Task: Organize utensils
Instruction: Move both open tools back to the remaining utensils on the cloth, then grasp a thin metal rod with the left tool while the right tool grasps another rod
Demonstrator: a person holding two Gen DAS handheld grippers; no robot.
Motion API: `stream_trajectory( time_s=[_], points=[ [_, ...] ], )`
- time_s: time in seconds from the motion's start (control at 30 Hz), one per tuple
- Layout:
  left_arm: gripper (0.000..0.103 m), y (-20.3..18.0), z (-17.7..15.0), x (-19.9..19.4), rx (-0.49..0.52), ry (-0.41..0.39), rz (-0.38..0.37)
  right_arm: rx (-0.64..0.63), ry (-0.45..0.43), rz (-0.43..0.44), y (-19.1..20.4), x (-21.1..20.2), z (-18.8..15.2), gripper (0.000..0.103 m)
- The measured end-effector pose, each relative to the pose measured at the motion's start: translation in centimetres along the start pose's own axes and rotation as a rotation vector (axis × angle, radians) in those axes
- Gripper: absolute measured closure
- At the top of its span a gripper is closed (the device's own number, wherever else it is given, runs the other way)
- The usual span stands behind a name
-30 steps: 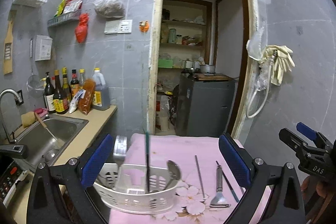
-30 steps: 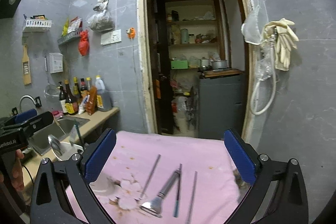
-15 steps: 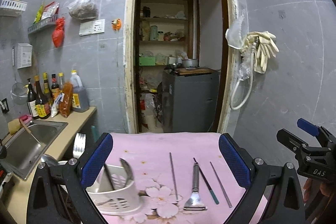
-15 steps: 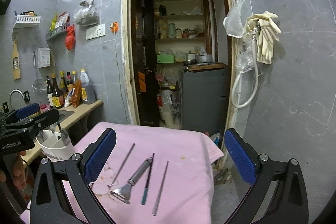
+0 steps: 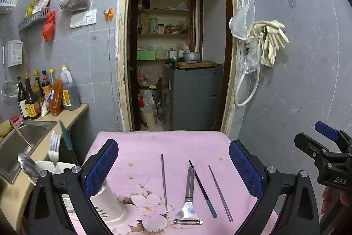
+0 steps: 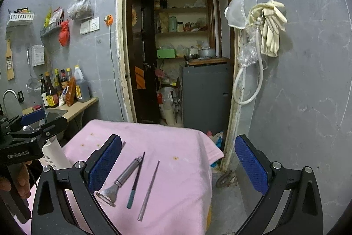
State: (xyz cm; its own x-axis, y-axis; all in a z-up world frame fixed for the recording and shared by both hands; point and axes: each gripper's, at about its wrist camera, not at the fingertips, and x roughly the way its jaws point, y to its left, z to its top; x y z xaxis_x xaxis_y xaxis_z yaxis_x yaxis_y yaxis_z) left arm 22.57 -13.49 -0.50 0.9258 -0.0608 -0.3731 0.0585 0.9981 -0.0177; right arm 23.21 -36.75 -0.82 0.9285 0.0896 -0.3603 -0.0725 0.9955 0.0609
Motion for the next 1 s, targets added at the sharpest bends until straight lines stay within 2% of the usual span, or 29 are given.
stream_trajectory(
  time_s=[0.33,0.57,0.63,0.73,0.8,0.87,1.0],
  points=[
    [0.001,-1.2,-1.1,4.2,0.024,0.076,-0.045,0.023,0.067,0.015,-1.3,3.1,-2.3,0.002],
    [0.002,-1.3,-2.2,7.2,0.006,0.109,-0.032,0.029,0.097,0.042,-0.9,5.6,-3.9,0.006],
    [0.002,-1.2,-2.7,8.2,0.0,0.126,-0.025,0.03,0.116,0.056,-0.6,6.7,-4.6,0.011],
    [0.005,-0.9,-3.5,9.8,-0.013,0.158,-0.019,0.034,0.147,0.082,-0.2,8.2,-5.6,0.026],
    [0.012,-0.6,-4.1,11.1,-0.025,0.187,-0.014,0.04,0.172,0.101,0.2,9.4,-6.5,0.041],
    [0.02,-0.3,-4.7,12.2,-0.04,0.22,-0.009,0.046,0.197,0.116,0.6,10.7,-7.4,0.051],
    [0.041,0.9,-6.0,15.7,-0.088,0.309,0.004,0.061,0.26,0.145,1.6,13.7,-9.0,0.064]
  ],
)
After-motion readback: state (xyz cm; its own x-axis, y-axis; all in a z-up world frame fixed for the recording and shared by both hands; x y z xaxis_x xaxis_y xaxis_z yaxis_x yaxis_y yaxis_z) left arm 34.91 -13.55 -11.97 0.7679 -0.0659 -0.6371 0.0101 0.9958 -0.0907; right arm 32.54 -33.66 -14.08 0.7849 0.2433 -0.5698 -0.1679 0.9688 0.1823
